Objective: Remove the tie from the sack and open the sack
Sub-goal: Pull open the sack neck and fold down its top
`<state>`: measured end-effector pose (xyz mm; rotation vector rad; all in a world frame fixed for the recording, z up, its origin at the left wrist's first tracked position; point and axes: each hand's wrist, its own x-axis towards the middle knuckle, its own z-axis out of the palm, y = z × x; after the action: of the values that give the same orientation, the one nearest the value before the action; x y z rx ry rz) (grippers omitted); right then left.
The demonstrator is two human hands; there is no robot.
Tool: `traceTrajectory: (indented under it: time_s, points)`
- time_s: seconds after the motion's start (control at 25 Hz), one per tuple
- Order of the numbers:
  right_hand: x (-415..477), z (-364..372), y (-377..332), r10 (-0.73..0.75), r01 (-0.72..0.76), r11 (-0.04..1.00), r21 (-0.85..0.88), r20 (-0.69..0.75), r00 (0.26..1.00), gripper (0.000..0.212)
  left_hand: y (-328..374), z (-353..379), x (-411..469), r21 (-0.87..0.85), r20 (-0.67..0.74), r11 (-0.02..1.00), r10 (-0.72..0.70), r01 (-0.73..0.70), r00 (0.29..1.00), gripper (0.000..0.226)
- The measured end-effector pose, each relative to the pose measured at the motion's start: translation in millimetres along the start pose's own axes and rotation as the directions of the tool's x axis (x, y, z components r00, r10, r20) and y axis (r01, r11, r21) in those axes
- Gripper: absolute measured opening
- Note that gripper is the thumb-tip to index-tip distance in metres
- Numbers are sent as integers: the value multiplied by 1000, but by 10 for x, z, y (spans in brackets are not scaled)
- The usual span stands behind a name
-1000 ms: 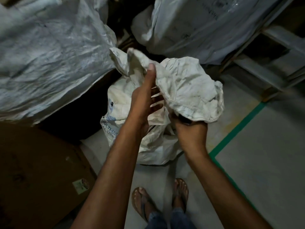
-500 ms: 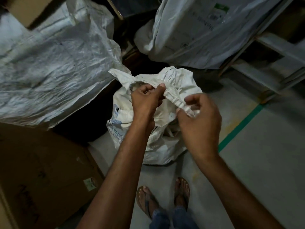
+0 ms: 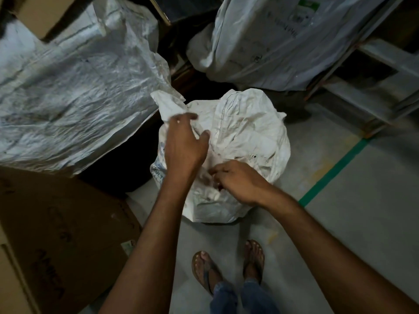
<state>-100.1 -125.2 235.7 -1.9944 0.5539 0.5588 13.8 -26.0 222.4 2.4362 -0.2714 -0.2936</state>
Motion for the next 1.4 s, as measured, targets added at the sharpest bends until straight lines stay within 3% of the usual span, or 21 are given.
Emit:
traceTrajectory:
  time_s: [0.08, 0.16, 0.24, 0.36, 0.44, 0.56, 0.6, 0.68, 0.76, 0.84, 0.92, 0.96, 1.04, 1.16, 1.28, 1.32, 1.4]
  points:
    - [54, 32, 93, 30, -29, 999, 27, -22, 999, 32, -181, 213, 118, 84, 327, 985, -173, 154, 929, 54]
    - [164, -4, 188, 9, -37, 985, -169, -162, 987, 43, -379, 415, 13, 264, 413, 954, -246, 143, 877, 66]
    - [314, -48, 332, -29, -30, 926, -377, -150, 988, 58, -579, 570, -134, 355, 323, 929, -228, 106, 919, 81]
    - [479, -97, 505, 23, -22, 745, -667, -7, 1000, 76, -790, 614, -204, 269, 298, 954, -215, 134, 930, 96]
    - [514, -106, 615, 43, -11, 702, -712, 27, 999, 74, -853, 608, -250, 164, 323, 976, -191, 144, 927, 85]
    - [532, -145, 644, -13, -60, 844, -534, -132, 991, 52, -872, 569, -389, 101, 237, 987, -148, 127, 960, 61]
    - [566, -139, 664, -89, -59, 811, -582, -222, 971, 52, -879, 555, -433, 89, 224, 986, -159, 142, 962, 57]
    - [657, -134, 712, -169, -75, 607, -791, -221, 961, 76, -935, 559, -489, 91, 231, 982, -184, 167, 955, 51]
    - [758, -101, 827, -15, -127, 534, -836, -159, 987, 87, -1020, 572, -522, 131, 226, 975, -207, 181, 952, 45]
    - [801, -65, 977, 77, -199, 594, -779, -191, 979, 60, -1073, 595, -542, 253, 198, 957, -192, 139, 961, 40]
    - [748, -27, 1136, 15, -216, 647, -731, -271, 962, 34, -1061, 651, -545, 445, 210, 895, -72, -30, 975, 45]
    - [670, -1, 1180, -22, -214, 664, -717, -304, 952, 26, -1043, 704, -536, 466, 229, 880, -23, -89, 973, 58]
    - [488, 41, 1216, -79, -178, 736, -653, -344, 936, 17, -975, 852, -518, 371, 247, 928, -75, -23, 966, 80]
    - [218, 97, 1125, 13, -183, 843, -505, -321, 947, 23, -883, 981, -529, 266, 169, 945, -240, 190, 956, 83]
    - [87, 188, 1038, 199, -218, 795, -567, -97, 975, 42, -866, 936, -493, 211, 276, 923, -371, 320, 887, 75]
    - [70, 226, 1001, 164, -180, 763, -621, -84, 983, 47, -886, 904, -497, 214, 294, 926, -366, 312, 883, 70]
    - [179, 223, 954, -96, -98, 735, -671, -246, 964, 45, -973, 828, -536, 225, 261, 947, -284, 228, 923, 60]
